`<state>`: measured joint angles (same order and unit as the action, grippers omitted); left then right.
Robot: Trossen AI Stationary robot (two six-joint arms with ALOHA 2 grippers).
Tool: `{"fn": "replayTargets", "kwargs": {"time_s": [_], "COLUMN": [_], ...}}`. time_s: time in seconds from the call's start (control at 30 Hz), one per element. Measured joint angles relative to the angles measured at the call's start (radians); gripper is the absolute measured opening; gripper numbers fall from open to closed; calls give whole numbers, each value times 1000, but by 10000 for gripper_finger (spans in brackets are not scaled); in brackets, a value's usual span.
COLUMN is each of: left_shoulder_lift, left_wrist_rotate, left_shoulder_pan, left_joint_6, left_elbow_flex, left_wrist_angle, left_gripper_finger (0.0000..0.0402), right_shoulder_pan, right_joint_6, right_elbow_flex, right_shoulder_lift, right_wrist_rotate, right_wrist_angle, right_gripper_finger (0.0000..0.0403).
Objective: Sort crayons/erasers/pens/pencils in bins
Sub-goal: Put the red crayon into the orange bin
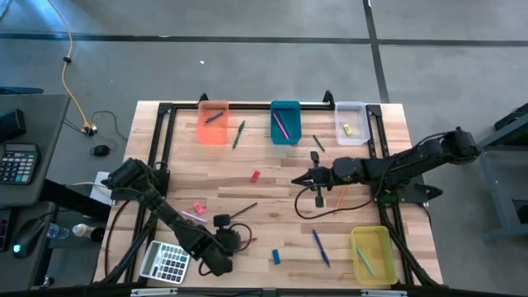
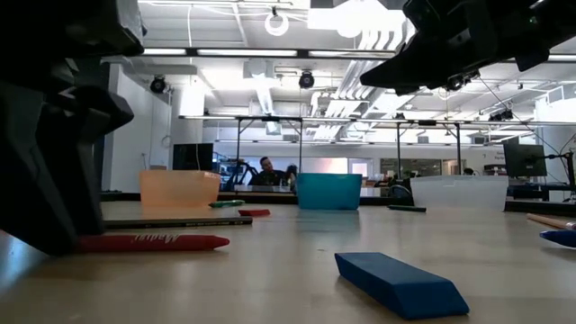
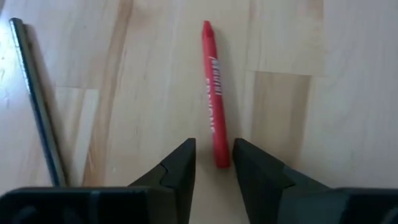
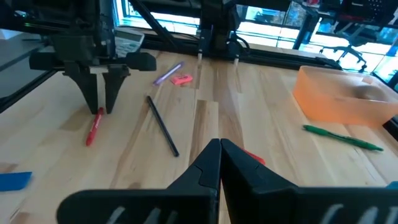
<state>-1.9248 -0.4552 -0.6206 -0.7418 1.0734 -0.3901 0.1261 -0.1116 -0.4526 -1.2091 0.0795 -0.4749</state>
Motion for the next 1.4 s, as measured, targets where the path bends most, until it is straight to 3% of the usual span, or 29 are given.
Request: {"fn": "replayTargets", "kwargs": {"time_s": [0.33, 0.6, 0.9, 1.17, 1.4], "left_shoulder_lift": [-15, 63, 280, 475, 536], "left_wrist_rotate": [75, 71, -5, -43, -59], "left_shoulder_pan": [39, 128, 260, 475, 746], "left_joint_6": [106, 144, 136, 161, 262], "left_elbow_flex": [-1, -12, -11, -8, -8], "left_wrist_angle": [-12, -135, -350, -519, -619], "left_gripper_finger": [10, 7, 7, 7, 7], "right_shoulder_pan": [0, 0, -2, -2, -2], "right_joint_6": [-1, 6, -13, -28, -25], "right_elbow_flex": [0, 0, 0, 0, 0], "right_shoulder_lift": [0, 0, -1, -2, -3], "right_wrist_rotate": [0, 0, 0, 0, 8], "right_wrist_angle": [15, 65, 94, 110, 120], "right_gripper_finger": [0, 0, 0, 0, 0]}}
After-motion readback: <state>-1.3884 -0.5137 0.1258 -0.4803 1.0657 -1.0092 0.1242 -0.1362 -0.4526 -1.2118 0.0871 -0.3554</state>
